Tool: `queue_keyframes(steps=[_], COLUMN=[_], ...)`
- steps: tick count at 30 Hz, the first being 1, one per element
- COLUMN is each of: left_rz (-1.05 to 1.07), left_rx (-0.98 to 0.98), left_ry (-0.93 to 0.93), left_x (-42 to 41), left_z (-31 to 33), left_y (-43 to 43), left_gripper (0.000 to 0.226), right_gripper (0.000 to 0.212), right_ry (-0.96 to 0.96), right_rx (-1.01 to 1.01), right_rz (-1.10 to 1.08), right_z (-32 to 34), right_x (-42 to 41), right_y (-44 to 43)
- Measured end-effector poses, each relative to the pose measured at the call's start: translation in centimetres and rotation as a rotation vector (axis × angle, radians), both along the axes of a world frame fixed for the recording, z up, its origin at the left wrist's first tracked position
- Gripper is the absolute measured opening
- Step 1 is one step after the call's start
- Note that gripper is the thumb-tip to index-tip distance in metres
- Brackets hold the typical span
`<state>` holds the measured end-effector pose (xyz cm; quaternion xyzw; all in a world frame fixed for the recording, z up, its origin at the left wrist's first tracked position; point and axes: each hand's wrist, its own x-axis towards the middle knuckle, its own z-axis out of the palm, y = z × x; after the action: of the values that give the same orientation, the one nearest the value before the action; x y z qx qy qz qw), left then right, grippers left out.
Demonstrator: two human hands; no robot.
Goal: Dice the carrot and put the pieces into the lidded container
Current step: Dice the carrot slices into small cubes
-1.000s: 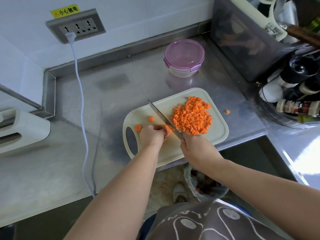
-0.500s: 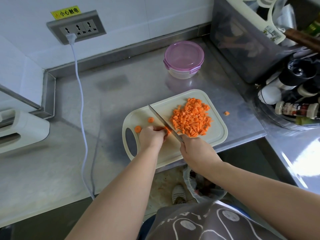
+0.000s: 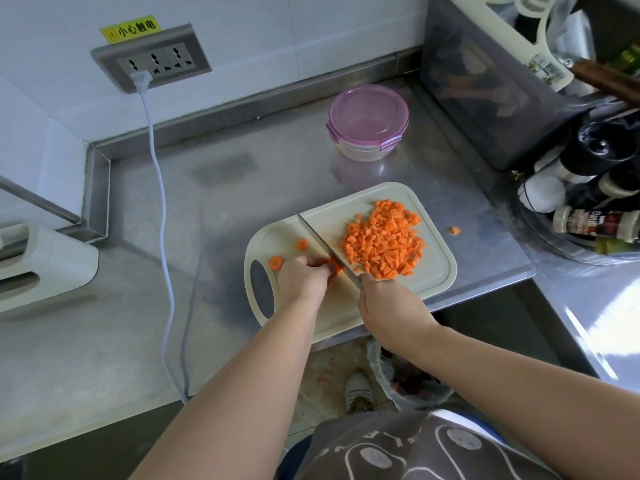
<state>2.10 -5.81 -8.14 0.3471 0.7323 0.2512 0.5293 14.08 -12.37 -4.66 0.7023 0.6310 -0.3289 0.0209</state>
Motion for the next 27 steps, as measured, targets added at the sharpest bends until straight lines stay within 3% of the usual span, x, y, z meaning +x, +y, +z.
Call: queue_keyframes(steps=[5,10,27], left_rz=[-0.013,-0.008,0.070], left_rx=[0.010,0.020,-0.021], left_ry=[0.046,0.048,-0.047], left_x=[0.0,0.0,0.2], left_z=[0.1,0.3,0.4], left_y=[-0.1,-0.3,-0.3], left_gripper=[0.010,0.015,0.020], right_gripper=[0.022,0.019,0.019], right_ry=[-0.044,0.045,0.076], right_rx=[-0.027,0.023,0.088], right_rz=[0.033,-0.020,-0.021], right_z=[-0.3,0.2,0.7], right_x=[0.0,0.5,0.2], right_y=[0.3,0.2,-0.3])
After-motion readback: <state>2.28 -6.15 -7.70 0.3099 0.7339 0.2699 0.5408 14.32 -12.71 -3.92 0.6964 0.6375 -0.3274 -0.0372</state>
